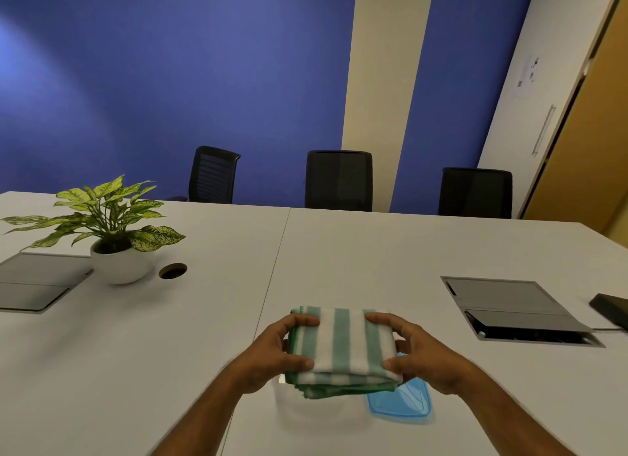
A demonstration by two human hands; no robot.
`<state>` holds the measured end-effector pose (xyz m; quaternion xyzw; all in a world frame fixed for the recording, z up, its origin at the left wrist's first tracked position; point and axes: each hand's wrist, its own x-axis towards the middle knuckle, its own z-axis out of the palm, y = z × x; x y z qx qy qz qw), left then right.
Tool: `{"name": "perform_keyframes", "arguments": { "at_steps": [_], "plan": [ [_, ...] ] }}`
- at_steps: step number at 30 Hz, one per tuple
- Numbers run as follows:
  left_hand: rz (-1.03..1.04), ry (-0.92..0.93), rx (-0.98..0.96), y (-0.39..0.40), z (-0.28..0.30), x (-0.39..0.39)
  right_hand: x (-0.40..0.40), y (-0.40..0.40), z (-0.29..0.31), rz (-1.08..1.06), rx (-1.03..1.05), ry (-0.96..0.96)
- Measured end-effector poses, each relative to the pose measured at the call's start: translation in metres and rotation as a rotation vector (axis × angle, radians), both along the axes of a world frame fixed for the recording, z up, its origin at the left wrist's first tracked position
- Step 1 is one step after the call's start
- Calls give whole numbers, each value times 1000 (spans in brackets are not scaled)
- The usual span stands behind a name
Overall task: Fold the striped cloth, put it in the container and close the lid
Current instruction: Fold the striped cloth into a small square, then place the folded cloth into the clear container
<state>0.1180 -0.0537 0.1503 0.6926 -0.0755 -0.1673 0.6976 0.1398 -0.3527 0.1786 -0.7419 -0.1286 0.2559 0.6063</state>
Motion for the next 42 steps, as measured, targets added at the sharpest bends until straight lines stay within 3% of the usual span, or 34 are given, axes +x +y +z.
{"name": "perform_keyframes", "arguments": {
  "at_steps": [11,17,28,35,42],
  "plan": [
    [31,65,66,4,-21,10,18,9,-31,-24,-63,28],
    [91,117,163,6,-45,27,39,17,-65,-53,-126,110],
    [164,185,373,10,-89,72,77,47,-108,-157,-232,96],
    [226,195,518,5,-105,103,106,65,-130,-179,-374,57],
    [238,261,651,7,-128,123,126,86,-152,-64,-628,-67]
  ]
}}
